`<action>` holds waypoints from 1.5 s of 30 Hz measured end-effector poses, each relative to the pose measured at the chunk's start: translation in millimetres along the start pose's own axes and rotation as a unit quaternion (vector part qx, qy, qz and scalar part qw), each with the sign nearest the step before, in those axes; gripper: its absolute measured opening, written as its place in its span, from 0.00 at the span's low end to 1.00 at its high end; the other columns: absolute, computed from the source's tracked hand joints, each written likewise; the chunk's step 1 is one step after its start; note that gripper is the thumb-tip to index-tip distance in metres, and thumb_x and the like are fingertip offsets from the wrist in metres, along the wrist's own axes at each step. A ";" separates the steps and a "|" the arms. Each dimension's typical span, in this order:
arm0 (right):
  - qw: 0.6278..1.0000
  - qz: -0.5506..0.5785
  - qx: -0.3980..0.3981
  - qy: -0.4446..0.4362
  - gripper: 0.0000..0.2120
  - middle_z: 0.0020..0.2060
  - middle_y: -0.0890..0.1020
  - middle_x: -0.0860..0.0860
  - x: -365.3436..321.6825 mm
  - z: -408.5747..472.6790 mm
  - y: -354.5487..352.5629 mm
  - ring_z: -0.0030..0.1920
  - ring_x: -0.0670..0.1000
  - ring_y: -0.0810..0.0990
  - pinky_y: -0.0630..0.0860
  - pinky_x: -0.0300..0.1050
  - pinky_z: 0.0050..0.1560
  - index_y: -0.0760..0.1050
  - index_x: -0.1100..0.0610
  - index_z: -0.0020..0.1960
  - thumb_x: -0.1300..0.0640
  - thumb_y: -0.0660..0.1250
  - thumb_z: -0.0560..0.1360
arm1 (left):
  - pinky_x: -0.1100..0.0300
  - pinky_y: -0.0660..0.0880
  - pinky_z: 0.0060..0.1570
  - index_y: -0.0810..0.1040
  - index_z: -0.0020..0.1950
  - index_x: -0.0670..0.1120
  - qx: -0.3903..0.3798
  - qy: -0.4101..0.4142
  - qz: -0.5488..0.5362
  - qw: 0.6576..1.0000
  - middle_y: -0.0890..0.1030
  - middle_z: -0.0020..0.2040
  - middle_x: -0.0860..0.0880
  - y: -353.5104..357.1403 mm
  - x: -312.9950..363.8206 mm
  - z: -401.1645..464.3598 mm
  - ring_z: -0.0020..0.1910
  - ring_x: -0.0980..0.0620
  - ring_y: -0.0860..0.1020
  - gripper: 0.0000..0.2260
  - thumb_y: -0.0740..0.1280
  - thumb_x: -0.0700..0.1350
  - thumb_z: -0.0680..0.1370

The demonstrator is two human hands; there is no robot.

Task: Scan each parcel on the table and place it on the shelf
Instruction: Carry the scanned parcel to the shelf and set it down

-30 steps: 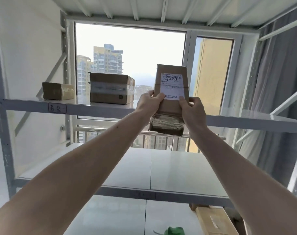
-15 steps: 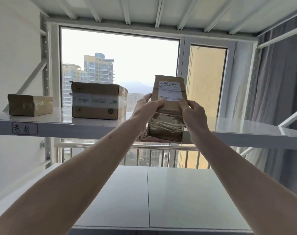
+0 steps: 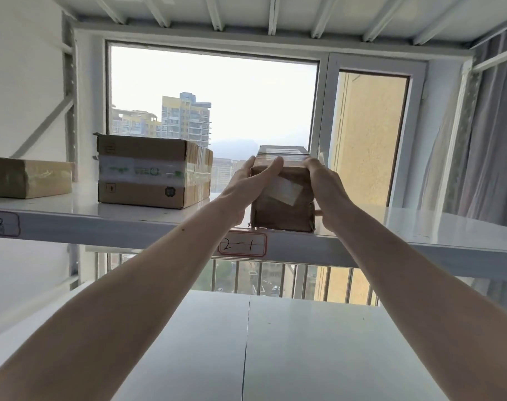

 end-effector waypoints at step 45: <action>0.968 -0.248 -0.032 -0.030 0.23 0.52 0.83 0.56 62.3 84.8 1.4 0.53 0.58 0.81 0.79 0.58 0.58 0.77 0.57 0.61 0.42 0.71 0.74 | 0.52 0.79 0.57 0.74 0.64 0.42 -0.051 -0.069 0.223 0.971 0.80 0.59 0.44 -8.3 -59.9 94.7 0.57 0.47 0.80 0.24 0.77 0.49 0.72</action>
Point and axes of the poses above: each hand's wrist, its own z-axis towards the middle knuckle, its own y-axis out of the palm, x = y × z, the point moved 8 cm from there along z, towards the middle knuckle
